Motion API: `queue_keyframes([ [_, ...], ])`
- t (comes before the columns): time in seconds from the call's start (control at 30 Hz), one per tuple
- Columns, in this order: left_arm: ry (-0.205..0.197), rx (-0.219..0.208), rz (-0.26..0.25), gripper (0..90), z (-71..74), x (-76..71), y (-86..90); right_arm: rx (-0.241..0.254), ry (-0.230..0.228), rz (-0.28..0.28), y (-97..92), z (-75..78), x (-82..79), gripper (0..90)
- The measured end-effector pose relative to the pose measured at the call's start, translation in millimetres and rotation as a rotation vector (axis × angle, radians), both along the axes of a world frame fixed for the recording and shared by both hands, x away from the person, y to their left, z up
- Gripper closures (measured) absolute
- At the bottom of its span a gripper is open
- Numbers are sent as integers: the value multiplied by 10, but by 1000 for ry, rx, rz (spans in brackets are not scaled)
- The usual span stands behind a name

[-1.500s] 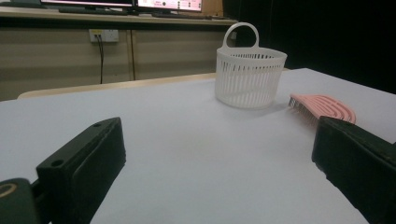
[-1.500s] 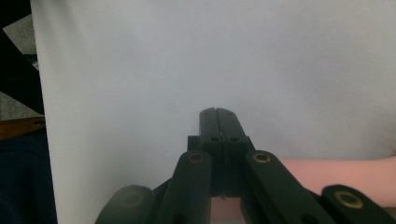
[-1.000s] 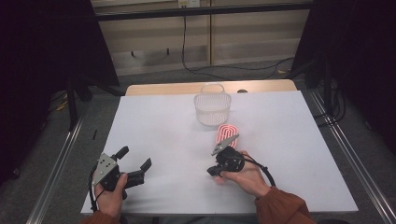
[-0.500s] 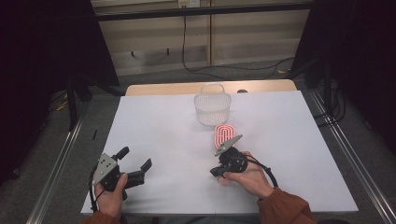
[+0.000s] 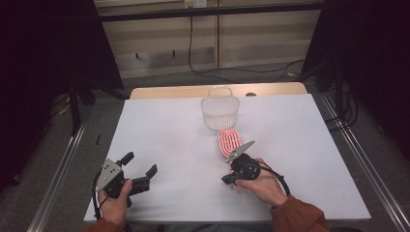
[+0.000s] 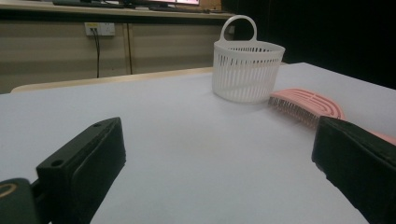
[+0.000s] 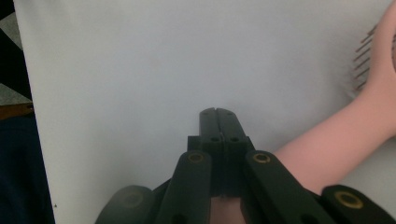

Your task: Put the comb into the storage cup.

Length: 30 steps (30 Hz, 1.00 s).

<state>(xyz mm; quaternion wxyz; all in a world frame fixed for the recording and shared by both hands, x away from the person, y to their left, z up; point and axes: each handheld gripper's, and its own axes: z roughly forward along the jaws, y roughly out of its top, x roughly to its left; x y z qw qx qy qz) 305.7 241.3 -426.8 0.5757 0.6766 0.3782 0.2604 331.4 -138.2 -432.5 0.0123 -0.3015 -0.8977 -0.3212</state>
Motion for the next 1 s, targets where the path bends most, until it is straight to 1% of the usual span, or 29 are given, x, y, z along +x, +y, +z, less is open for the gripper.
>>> queue_keyframes([
  [0.1, 1, 1, 0, 27, -1, 1, -1, 2, 3, -8, -21, 2, -3, 900],
  [0.2, 2, 15, 3, 27, -3, 4, 5, 0, 7, -13, -67, 2, -4, 900],
  [0.27, 2, 17, 2, 28, -5, 8, 2, -1, 9, -16, -88, -2, -5, 900],
  [0.47, 1, 12, 3, 28, -2, 5, 4, -8, 12, -30, -160, -16, -16, 900],
  [0.73, 6, 7, -6, 28, 0, 2, -2, -1, 10, -48, -254, -3, -27, 900],
  [1.0, 1, 5, 2, 28, 3, 0, 3, -4, 1, -67, -332, 6, -28, 900],
])
